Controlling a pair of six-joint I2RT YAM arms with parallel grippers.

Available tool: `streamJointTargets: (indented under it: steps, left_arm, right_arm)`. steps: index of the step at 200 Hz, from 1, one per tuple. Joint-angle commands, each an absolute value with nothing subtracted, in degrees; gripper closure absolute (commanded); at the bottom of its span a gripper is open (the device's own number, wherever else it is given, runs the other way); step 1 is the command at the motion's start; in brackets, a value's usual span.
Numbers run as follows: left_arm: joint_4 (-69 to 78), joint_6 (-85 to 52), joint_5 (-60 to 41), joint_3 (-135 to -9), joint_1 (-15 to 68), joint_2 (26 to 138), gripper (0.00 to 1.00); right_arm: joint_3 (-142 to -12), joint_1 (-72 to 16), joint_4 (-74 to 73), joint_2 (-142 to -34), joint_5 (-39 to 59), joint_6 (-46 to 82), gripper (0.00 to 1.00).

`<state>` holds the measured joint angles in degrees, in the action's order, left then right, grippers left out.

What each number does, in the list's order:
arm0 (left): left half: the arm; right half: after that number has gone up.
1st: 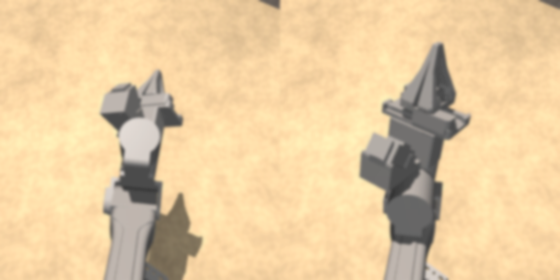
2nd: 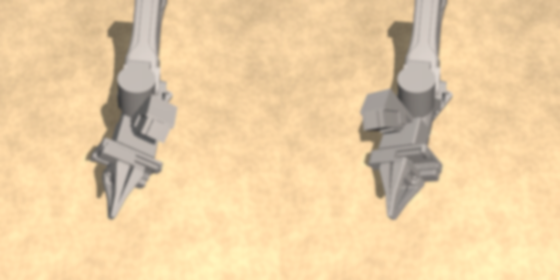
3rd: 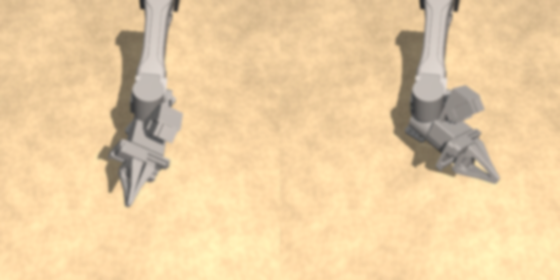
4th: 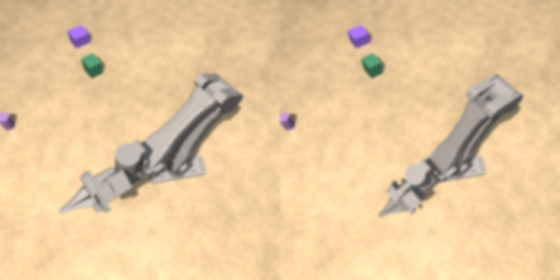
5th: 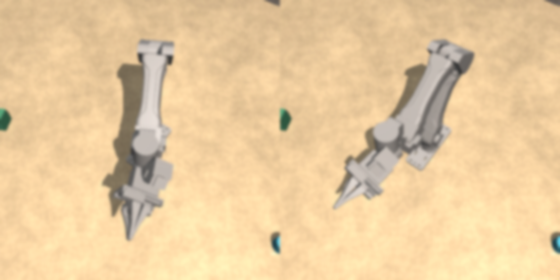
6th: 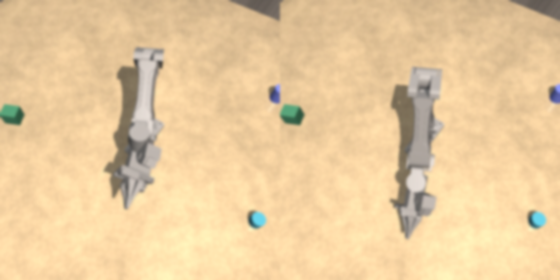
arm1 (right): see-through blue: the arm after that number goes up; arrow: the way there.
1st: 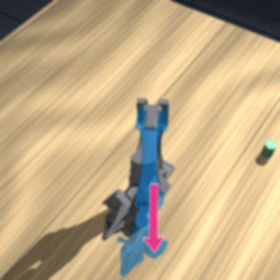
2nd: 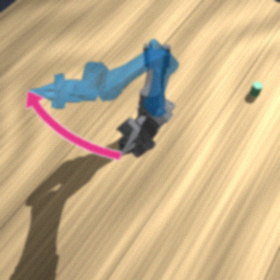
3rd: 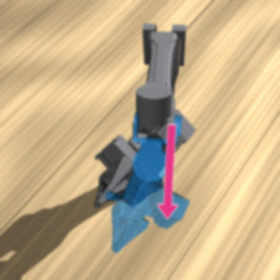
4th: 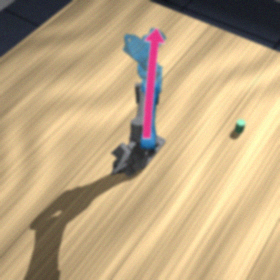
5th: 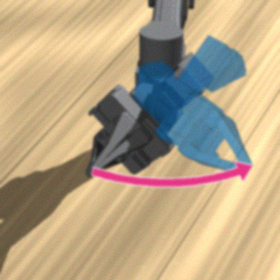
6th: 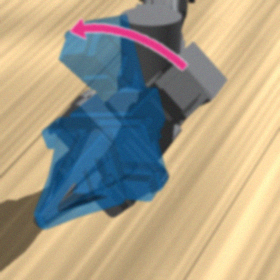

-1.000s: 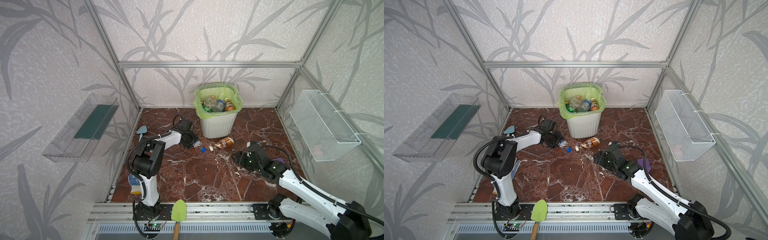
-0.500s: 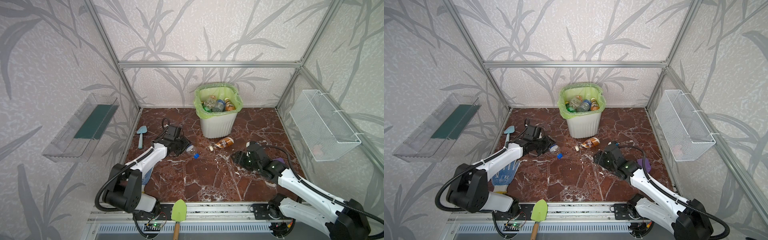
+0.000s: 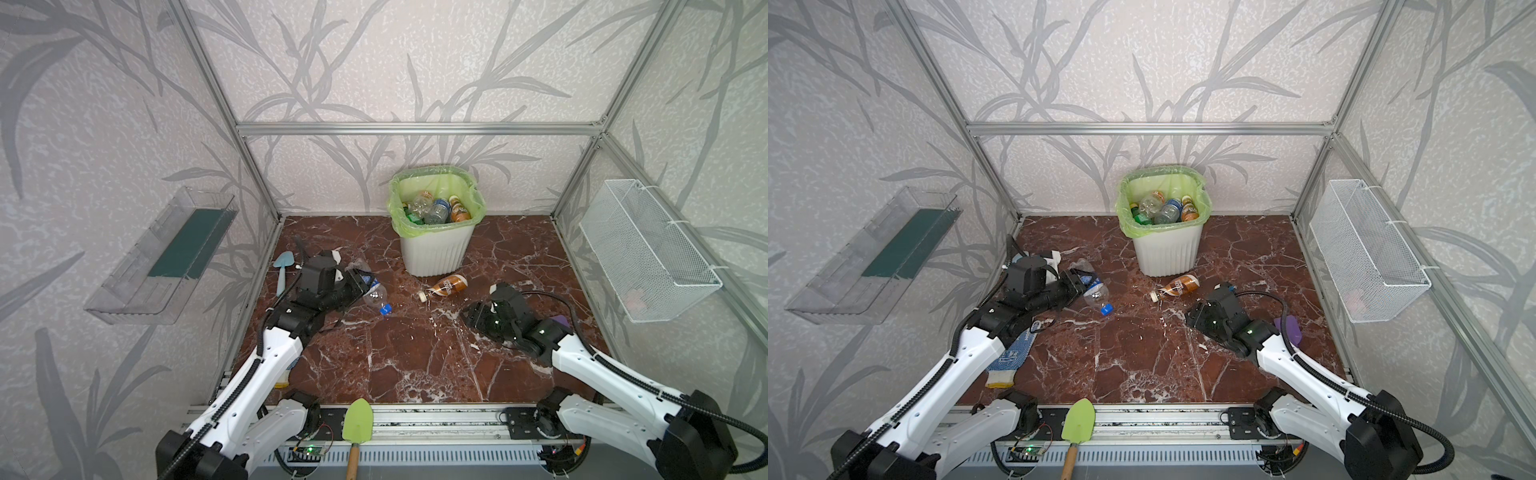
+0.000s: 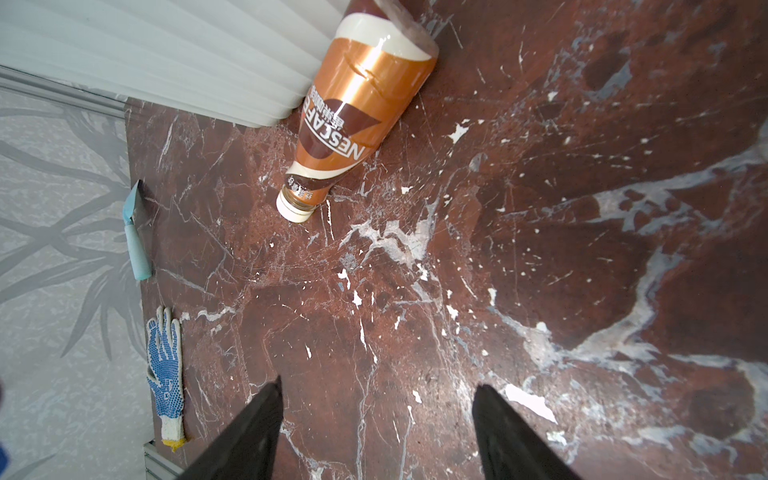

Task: Throw the plastic bottles in the bin
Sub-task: 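Lift the water bottle over the bin with the left gripper and release it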

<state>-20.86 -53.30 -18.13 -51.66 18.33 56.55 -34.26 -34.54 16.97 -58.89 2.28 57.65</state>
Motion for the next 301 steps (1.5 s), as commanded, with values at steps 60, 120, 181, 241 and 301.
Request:
streamJointTargets:
  steps: [60,120,181,241,301]
  left_arm:
    - [-9.7,-49.9,-22.4,-102.6,19.8,88.9,0.37]
    - [-38.2,-52.1,-29.7,-177.9,19.8,128.0,0.01]
    - [-23.2,-44.8,-22.7,-124.5,20.2,92.2,0.02]
    - [-20.5,-43.8,-18.1,-88.5,20.0,70.9,0.03]
    - [-24.8,-45.9,-13.6,-68.0,20.0,60.9,0.03]
  right_arm:
    - [-37.6,-34.4,17.5,-59.0,1.9,56.4,0.27]
    - [-40.7,-34.3,19.4,-58.4,1.7,56.7,0.24]
    - [-42.0,-34.3,24.2,-54.7,0.4,56.3,0.23]
    - [-41.3,-34.4,24.8,-56.3,-0.3,57.6,0.23]
    - [-41.3,-34.3,18.4,-64.2,-1.0,63.8,0.24]
